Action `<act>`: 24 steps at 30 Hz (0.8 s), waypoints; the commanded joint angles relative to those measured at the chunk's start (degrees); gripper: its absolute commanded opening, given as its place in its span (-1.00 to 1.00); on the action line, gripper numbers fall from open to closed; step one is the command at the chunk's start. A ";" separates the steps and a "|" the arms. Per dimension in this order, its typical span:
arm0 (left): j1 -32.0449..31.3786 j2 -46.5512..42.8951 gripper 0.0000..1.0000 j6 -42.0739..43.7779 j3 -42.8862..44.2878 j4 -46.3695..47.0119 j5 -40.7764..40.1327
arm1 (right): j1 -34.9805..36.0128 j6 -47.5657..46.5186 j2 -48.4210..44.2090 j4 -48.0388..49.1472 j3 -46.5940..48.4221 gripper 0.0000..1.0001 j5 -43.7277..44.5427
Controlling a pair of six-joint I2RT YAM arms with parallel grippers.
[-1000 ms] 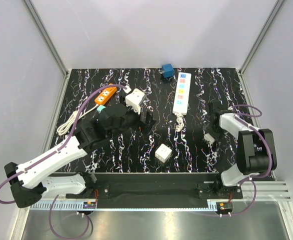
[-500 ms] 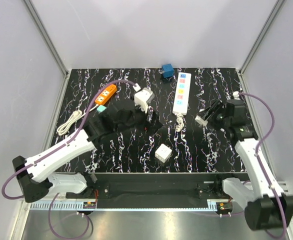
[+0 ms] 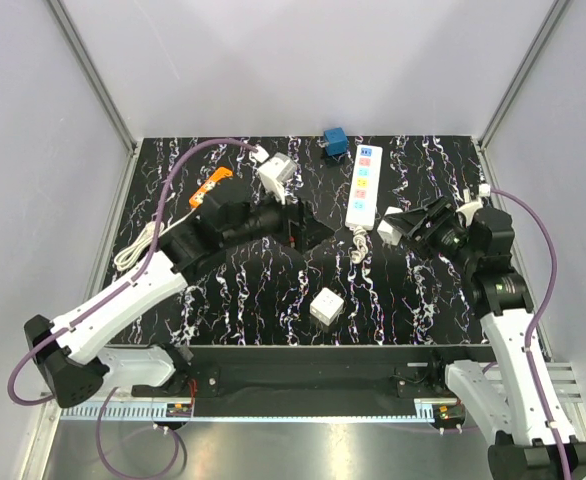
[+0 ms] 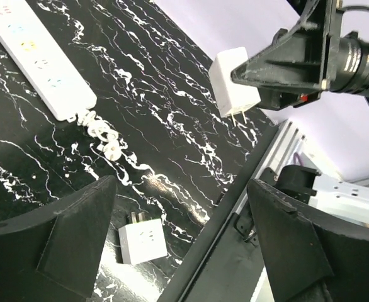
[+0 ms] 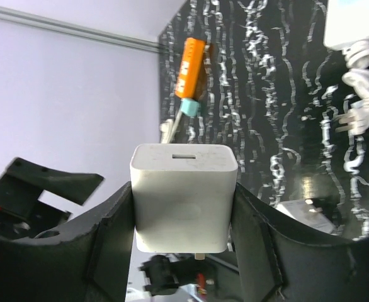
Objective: Insert the plug
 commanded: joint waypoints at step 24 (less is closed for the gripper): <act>-17.99 23.44 0.58 0.61 17.37 12.01 -16.61 | 0.39 19.80 -12.93 10.68 -8.16 -1.00 1.61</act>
